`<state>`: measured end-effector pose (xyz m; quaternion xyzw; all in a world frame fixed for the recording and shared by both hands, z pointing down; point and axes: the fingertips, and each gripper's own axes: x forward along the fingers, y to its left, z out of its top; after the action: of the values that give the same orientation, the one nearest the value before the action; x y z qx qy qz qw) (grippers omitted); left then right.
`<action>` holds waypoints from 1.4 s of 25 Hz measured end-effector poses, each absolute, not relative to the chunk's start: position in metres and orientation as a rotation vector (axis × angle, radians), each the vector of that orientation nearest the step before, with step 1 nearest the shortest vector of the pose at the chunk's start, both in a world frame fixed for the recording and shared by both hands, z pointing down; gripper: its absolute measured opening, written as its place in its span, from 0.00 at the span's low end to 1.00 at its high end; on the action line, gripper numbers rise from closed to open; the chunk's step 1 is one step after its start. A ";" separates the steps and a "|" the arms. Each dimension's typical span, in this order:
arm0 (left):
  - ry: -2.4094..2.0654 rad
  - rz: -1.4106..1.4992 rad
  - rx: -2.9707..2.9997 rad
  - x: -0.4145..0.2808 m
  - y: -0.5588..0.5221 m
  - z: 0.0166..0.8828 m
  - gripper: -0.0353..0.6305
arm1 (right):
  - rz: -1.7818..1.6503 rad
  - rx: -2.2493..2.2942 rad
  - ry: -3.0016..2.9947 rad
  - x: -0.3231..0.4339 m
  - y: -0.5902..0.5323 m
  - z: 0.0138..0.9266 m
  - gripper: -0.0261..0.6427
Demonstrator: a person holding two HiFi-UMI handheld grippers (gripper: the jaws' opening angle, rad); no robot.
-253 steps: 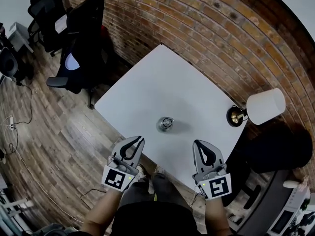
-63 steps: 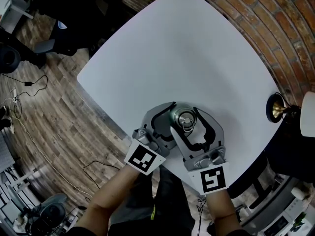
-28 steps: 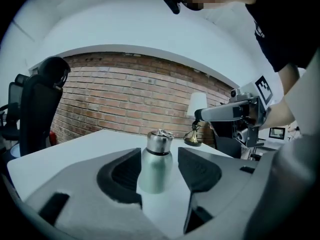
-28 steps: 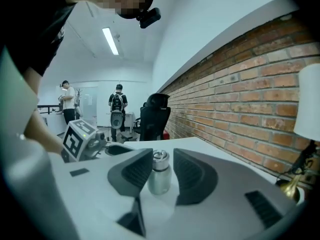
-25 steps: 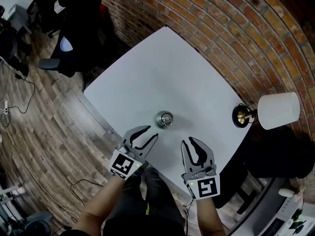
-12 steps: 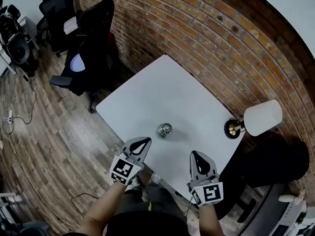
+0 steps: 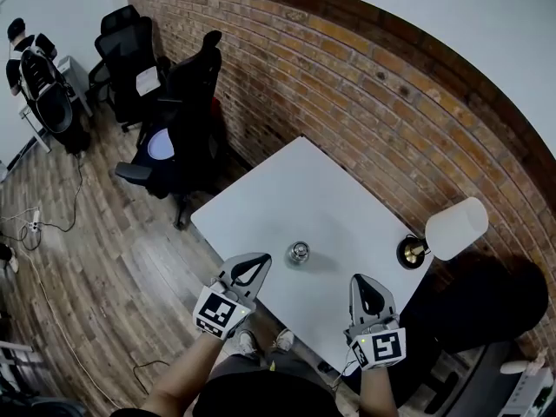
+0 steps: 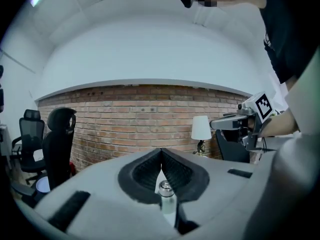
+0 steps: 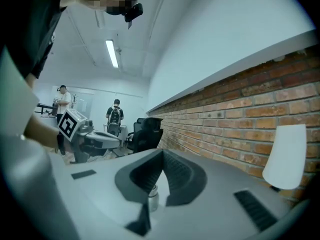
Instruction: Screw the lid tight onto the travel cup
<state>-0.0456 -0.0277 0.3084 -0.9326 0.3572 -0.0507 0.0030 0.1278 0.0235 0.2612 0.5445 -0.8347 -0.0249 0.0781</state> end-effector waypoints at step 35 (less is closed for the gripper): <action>1.374 0.096 -2.738 -0.116 0.025 0.178 0.09 | -0.115 1.822 -2.468 0.182 0.037 0.202 0.06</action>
<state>-0.1163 0.0250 0.1782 -0.8927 0.4479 0.0315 0.0384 0.1821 0.0374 0.2016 0.5931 -0.8035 -0.0374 0.0356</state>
